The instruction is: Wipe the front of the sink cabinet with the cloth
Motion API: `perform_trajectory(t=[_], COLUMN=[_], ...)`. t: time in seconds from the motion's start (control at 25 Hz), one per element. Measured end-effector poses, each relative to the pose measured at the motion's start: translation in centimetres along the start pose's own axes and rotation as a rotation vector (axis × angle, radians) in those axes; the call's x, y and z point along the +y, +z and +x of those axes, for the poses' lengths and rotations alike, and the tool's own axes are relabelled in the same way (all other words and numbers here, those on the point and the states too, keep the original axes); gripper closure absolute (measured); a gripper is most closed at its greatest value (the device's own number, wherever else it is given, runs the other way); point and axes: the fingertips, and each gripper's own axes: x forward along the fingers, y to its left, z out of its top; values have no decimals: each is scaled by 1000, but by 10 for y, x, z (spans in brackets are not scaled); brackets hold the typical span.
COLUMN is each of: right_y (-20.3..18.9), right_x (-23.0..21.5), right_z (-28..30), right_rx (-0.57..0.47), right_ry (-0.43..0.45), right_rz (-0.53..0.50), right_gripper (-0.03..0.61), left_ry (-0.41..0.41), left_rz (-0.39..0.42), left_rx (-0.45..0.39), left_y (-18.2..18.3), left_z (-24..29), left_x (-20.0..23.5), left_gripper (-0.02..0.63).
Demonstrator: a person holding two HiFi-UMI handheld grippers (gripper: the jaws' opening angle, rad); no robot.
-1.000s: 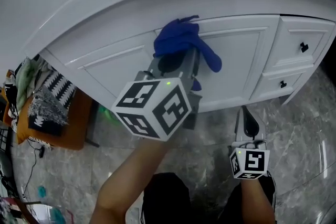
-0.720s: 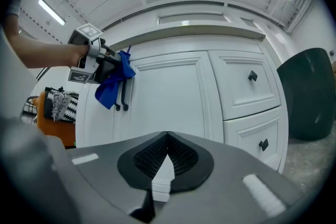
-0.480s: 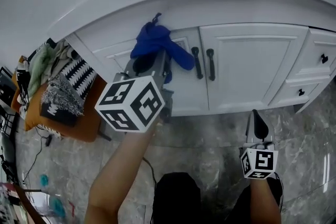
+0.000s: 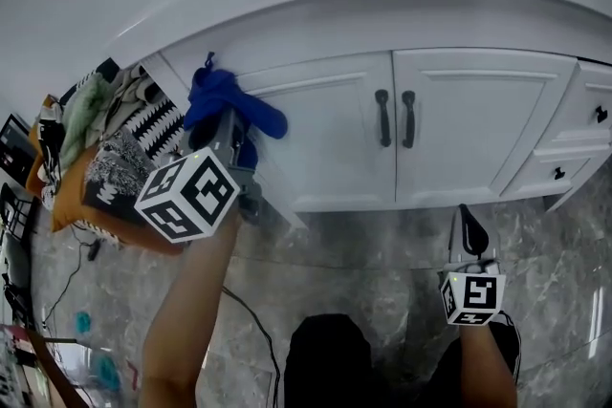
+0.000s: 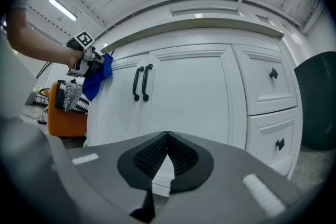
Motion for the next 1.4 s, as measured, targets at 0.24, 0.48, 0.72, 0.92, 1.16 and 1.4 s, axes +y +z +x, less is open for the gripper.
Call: perform_trajectory(t=[0.24,0.48,0.72,0.92,1.16,1.4], right_y=[1,2,1,0,2,56], right_x=[8,8,15,23,25,27], right_z=[8,2,-1,0,1,-26], right_rx=[-7,9,15,9,36,131], right_ry=[12,20,42,79,100,171], right_rz=[-5,-21,0,-16,23,121], right_gripper=[578,578,578,578,578,578], left_ry=[141,105,-89,-180,-203,-233], left_rz=[-19,39,32,25,53,52], left_rx=[47,76,70,76,96,218], left_y=[-14,-64,-143,-183,-195,-159], left_z=[-19,-35,-63,-77,-77,-96], left_x=[68,50,-43,-113,-164,-187], left_gripper=[560,560,560,560,560,560])
